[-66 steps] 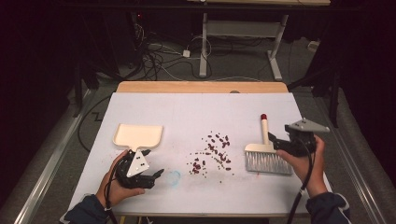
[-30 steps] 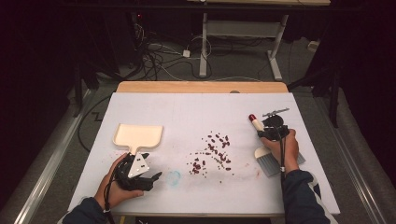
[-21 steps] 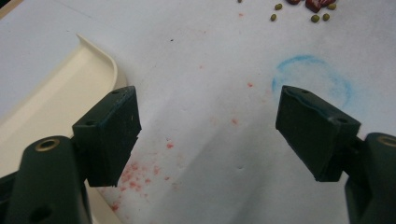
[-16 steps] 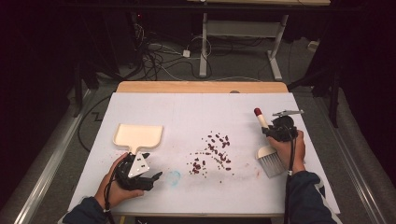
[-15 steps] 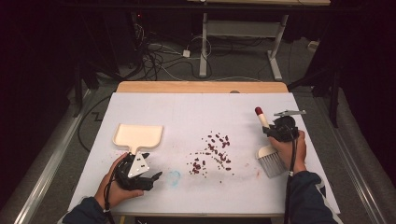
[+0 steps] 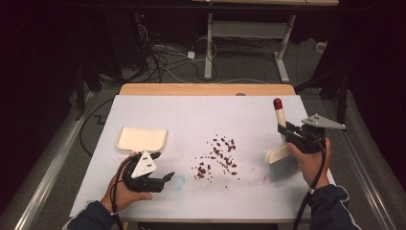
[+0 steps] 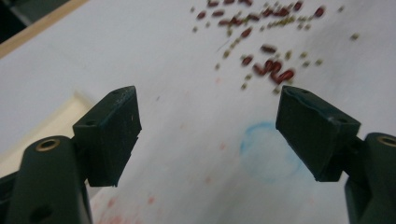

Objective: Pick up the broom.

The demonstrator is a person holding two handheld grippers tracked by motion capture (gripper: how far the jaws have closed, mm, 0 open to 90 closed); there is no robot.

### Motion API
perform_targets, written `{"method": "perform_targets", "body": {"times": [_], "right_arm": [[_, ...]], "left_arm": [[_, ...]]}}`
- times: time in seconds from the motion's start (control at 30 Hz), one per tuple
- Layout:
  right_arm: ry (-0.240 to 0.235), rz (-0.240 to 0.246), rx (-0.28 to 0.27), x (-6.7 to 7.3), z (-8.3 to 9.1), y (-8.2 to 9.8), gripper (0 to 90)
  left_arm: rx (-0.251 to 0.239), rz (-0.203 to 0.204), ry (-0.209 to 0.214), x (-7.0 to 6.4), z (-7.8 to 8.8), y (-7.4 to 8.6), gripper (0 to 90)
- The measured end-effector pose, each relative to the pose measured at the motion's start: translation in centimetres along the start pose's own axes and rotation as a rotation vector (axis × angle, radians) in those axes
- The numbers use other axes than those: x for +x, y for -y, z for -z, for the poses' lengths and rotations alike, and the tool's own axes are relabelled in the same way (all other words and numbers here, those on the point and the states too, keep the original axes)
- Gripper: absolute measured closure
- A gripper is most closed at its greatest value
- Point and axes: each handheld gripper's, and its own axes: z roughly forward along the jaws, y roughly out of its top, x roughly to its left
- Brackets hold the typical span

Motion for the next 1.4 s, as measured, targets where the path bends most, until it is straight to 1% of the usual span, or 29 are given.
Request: {"method": "perform_targets", "body": {"times": [0.07, 0.1, 0.13, 0.2, 0.3, 0.33, 0.37, 0.4, 0.43, 0.47, 0.5, 0.53, 0.57, 0.6, 0.63, 0.7, 0.73, 0.8, 0.83, 0.87, 0.9, 0.93, 0.97, 1.0, 1.07, 1.1, 1.23, 1.3, 1.4], "right_arm": [[0.000, 0.017, -0.035, 0.7, 0.7, -0.6, 70.7], [-0.009, 0.021, -0.048, 1.2, 1.1, -0.9, 70.7], [-0.007, 0.024, -0.063, 1.7, 1.4, -1.2, 70.7], [-0.016, 0.045, -0.087, 2.9, 1.9, -1.6, 70.7], [-0.033, 0.070, -0.114, 4.8, 2.3, -2.1, 70.6], [-0.033, 0.070, -0.114, 4.8, 2.3, -2.1, 70.6], [-0.044, 0.086, -0.134, 6.2, 2.5, -2.3, 70.6], [-0.044, 0.086, -0.134, 6.2, 2.5, -2.3, 70.6], [-0.070, 0.097, -0.147, 7.4, 2.6, -2.5, 70.6], [-0.078, 0.102, -0.156, 8.0, 2.7, -2.5, 70.6], [-0.084, 0.110, -0.163, 8.7, 2.8, -2.5, 70.6], [-0.084, 0.110, -0.163, 8.7, 2.8, -2.5, 70.6], [-0.103, 0.131, -0.176, 9.8, 2.8, -2.5, 70.6], [-0.103, 0.131, -0.176, 9.8, 2.8, -2.5, 70.6], [-0.119, 0.143, -0.186, 10.7, 2.9, -2.5, 70.5], [-0.129, 0.145, -0.195, 11.4, 3.0, -2.4, 70.5], [-0.129, 0.145, -0.195, 11.4, 3.0, -2.4, 70.5], [-0.142, 0.165, -0.207, 12.3, 3.1, -2.3, 70.5], [-0.142, 0.165, -0.207, 12.3, 3.1, -2.3, 70.5], [-0.136, 0.178, -0.223, 12.9, 3.3, -2.3, 70.5], [-0.140, 0.180, -0.227, 13.1, 3.4, -2.3, 70.5], [-0.140, 0.180, -0.227, 13.1, 3.4, -2.3, 70.5], [-0.151, 0.187, -0.235, 13.4, 3.4, -2.2, 70.4], [-0.159, 0.195, -0.232, 13.6, 3.4, -2.2, 70.4], [-0.167, 0.199, -0.225, 13.9, 3.3, -2.1, 70.4], [-0.167, 0.199, -0.225, 13.9, 3.3, -2.1, 70.4], [-0.195, 0.218, -0.238, 14.2, 3.5, -2.0, 70.1], [-0.218, 0.224, -0.234, 14.1, 3.7, -2.0, 69.9], [-0.290, 0.237, -0.233, 13.7, 4.0, -2.1, 68.3]], "left_arm": [[-0.034, -0.012, 0.041, -0.9, -0.4, -1.5, 21.5], [-0.065, -0.039, 0.073, -2.0, -0.9, -3.2, 21.4], [-0.065, -0.039, 0.073, -2.0, -0.9, -3.2, 21.5], [-0.103, -0.065, 0.109, -3.4, -1.6, -5.0, 22.1], [-0.144, -0.085, 0.176, -5.3, -3.1, -7.6, 22.3], [-0.156, -0.089, 0.194, -5.9, -3.7, -8.4, 22.3], [-0.161, -0.095, 0.207, -6.5, -4.3, -9.1, 22.3], [-0.165, -0.108, 0.213, -7.2, -5.0, -9.8, 22.3], [-0.169, -0.109, 0.221, -7.8, -5.6, -10.3, 22.6], [-0.172, -0.104, 0.230, -8.3, -6.3, -10.8, 22.9], [-0.176, -0.101, 0.223, -8.8, -6.9, -11.3, 23.6], [-0.179, -0.100, 0.212, -9.2, -7.4, -11.6, 24.5], [-0.186, -0.095, 0.204, -9.5, -7.9, -11.9, 24.6], [-0.193, -0.089, 0.193, -9.8, -8.3, -12.1, 24.6], [-0.195, -0.080, 0.188, -10.0, -8.7, -12.2, 27.1], [-0.205, -0.057, 0.176, -10.0, -9.3, -12.2, 30.3], [-0.208, -0.043, 0.174, -9.9, -9.5, -12.2, 30.3], [-0.206, -0.007, 0.174, -9.3, -9.7, -11.9, 33.9], [-0.206, -0.007, 0.174, -9.3, -9.7, -11.9, 33.9], [-0.212, 0.027, 0.194, -8.6, -9.7, -11.6, 33.9], [-0.212, 0.027, 0.194, -8.6, -9.7, -11.6, 35.3], [-0.218, 0.041, 0.212, -8.4, -9.7, -11.4, 35.3], [-0.224, 0.047, 0.233, -8.1, -9.7, -11.3, 41.1], [-0.228, 0.050, 0.242, -8.0, -9.7, -11.2, 43.1], [-0.236, 0.050, 0.253, -7.9, -9.6, -11.2, 52.2], [-0.241, 0.047, 0.256, -7.8, -9.4, -11.2, 52.2], [-0.230, 0.045, 0.253, -6.9, -9.0, -11.0, 63.8], [-0.222, 0.046, 0.266, -6.3, -8.8, -10.8, 65.2], [-0.201, -0.015, 0.278, -5.7, -7.9, -10.7, 65.6]]}}
